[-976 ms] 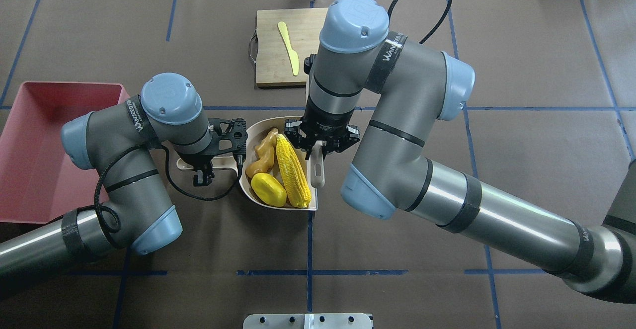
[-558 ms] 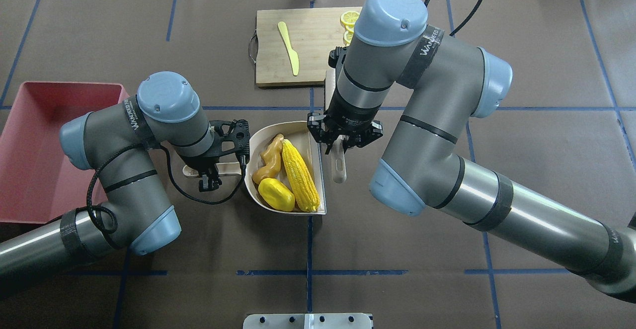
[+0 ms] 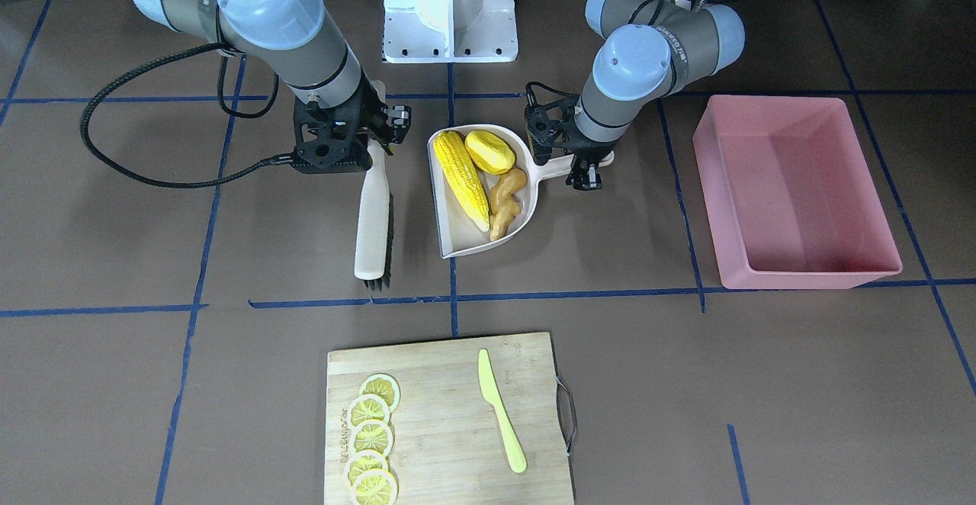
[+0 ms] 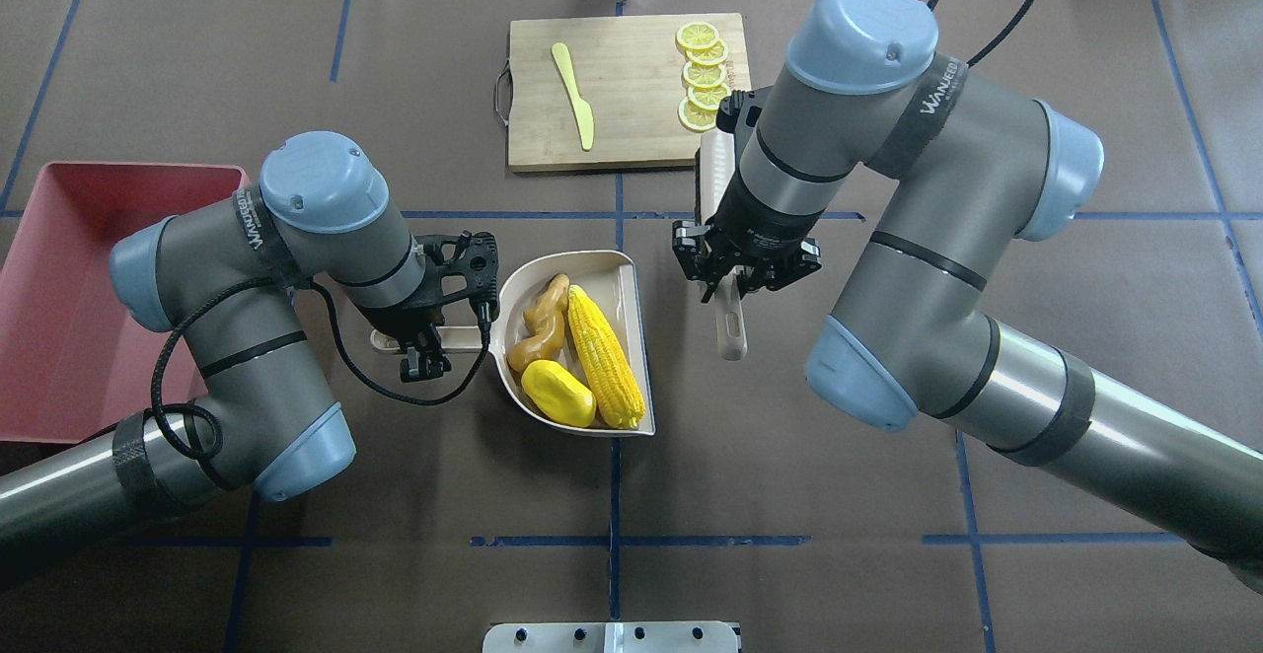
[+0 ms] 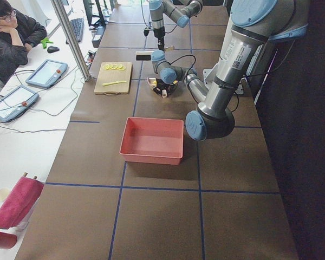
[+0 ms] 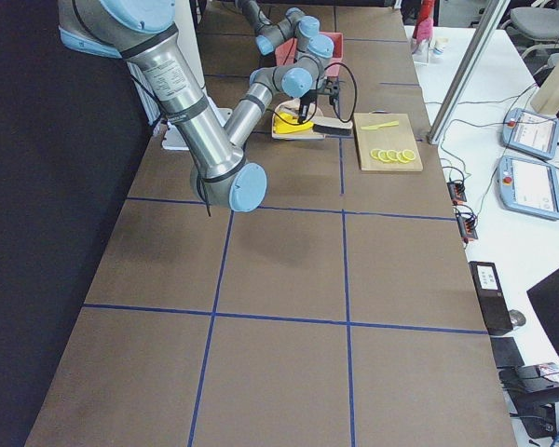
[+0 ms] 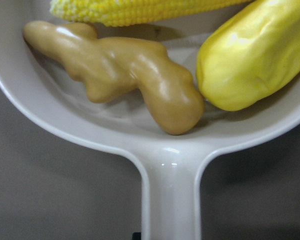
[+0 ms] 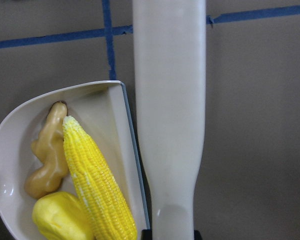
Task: Sweep and dump trash into bin
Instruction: 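Push the produce deeper into the dustpan, then lift the brush away, then lift the loaded dustpan toward the pink bin with the left gripper while the right withdraws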
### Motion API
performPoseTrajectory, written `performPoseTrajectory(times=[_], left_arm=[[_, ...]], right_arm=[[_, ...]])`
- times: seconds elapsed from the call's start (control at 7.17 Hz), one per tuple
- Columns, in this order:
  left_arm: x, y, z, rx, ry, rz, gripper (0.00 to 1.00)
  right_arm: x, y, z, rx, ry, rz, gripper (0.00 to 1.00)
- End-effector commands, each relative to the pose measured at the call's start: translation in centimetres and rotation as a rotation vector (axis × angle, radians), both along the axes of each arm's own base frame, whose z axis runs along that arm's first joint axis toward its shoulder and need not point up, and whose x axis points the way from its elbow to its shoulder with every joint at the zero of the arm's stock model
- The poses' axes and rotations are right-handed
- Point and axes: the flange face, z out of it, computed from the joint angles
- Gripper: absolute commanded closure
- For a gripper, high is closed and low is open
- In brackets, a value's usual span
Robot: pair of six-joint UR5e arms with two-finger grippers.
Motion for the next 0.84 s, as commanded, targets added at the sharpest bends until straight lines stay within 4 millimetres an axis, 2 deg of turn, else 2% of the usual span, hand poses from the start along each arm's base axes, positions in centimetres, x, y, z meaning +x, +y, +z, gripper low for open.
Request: performPoseTrajectory(times=[0.0,0.7], left_arm=[[-0.2,-0.1,-0.3,0.001,0.021,0.003,1.0],[-1.6,-0.7,0.3,-0.028,0.113,0.023,1.0]], right_arm=[[0.6,0.3,0.5,0.002,0.0,0.0,1.0],[0.8,0.4,1.0,-0.002,0.009,0.002,1.0]])
